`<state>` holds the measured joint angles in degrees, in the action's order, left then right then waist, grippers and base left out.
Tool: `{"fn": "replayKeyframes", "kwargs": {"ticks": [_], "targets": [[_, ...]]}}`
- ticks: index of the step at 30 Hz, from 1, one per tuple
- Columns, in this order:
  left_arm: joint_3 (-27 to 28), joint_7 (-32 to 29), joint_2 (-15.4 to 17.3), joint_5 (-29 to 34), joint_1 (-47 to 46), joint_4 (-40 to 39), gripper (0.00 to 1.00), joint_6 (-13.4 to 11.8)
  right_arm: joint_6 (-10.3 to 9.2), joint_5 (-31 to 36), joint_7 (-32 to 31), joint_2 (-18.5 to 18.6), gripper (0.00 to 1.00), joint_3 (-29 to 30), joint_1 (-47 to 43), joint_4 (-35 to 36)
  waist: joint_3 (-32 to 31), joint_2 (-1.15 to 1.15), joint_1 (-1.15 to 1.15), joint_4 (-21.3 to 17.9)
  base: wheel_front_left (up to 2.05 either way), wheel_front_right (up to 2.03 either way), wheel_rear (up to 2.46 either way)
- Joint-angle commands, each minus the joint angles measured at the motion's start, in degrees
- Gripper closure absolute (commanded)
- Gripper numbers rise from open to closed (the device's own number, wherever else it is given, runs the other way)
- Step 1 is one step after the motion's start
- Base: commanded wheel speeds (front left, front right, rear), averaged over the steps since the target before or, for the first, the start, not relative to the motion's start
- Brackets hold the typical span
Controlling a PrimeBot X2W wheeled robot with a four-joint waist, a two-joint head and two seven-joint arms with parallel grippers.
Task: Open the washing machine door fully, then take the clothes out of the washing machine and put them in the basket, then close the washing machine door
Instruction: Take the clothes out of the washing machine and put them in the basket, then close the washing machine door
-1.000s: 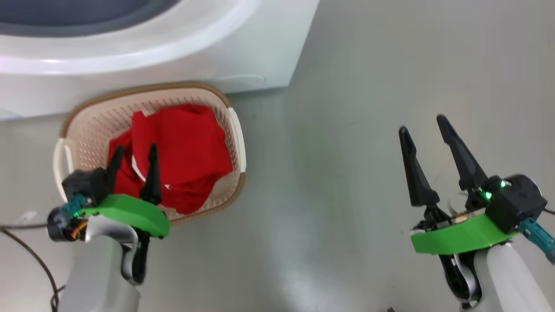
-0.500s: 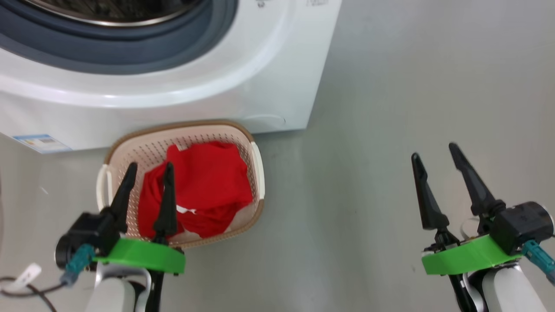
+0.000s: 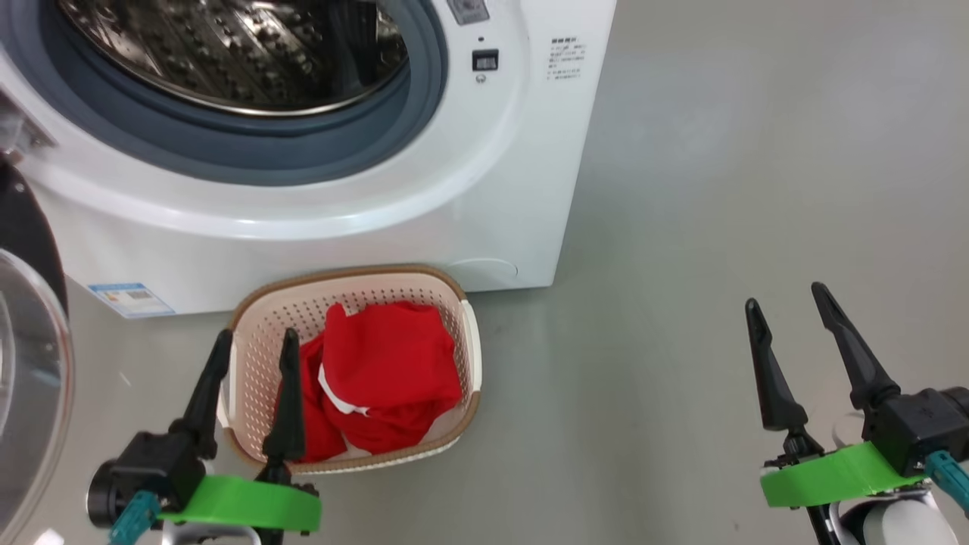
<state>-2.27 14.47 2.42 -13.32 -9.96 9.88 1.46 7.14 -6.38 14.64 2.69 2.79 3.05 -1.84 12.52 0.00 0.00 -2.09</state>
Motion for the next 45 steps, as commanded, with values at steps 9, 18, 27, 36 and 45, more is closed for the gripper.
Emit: {"fn": "replayKeyframes", "kwargs": {"ticks": [9, 18, 27, 36, 45], "targets": [[3.5, 0.5, 0.8, 1.1, 5.7, -5.0, 0.0, 0.1, 0.35, 0.4, 0.4, 0.2, 0.0, 0.9, -4.4, 1.8, -6.6, 0.0, 0.0, 0.2, 0.0, 0.0, 0.0], [4.9, 0.5, 1.0, 1.8, 10.0, -5.8, 0.0, 0.1, 0.35, -0.6, 0.4, 0.2, 0.0, 2.7, -8.3, 2.3, -10.1, 0.0, 0.0, 0.3, 0.0, 0.0, 0.0], [4.4, 0.5, 0.9, 2.3, 12.7, -5.1, 0.0, 0.7, 0.35, -1.9, 0.4, 0.2, 0.0, 2.7, -11.2, 2.5, -12.8, 0.0, 0.0, 0.6, 0.0, 0.0, 0.0], [4.2, 0.5, 0.8, 2.9, 13.6, -4.9, 0.0, 0.5, 0.35, -2.8, 0.4, 0.2, 0.0, 1.6, -12.4, 3.1, -13.8, 0.0, 0.0, 0.8, 0.0, 0.0, 0.0], [3.7, 0.5, 0.8, 2.9, 13.6, -4.5, 0.0, 0.5, 0.35, -2.6, 0.4, 0.2, 0.0, 1.5, -12.7, 3.4, -13.9, 0.0, 0.0, 1.1, 0.0, 0.0, 0.0]]}}
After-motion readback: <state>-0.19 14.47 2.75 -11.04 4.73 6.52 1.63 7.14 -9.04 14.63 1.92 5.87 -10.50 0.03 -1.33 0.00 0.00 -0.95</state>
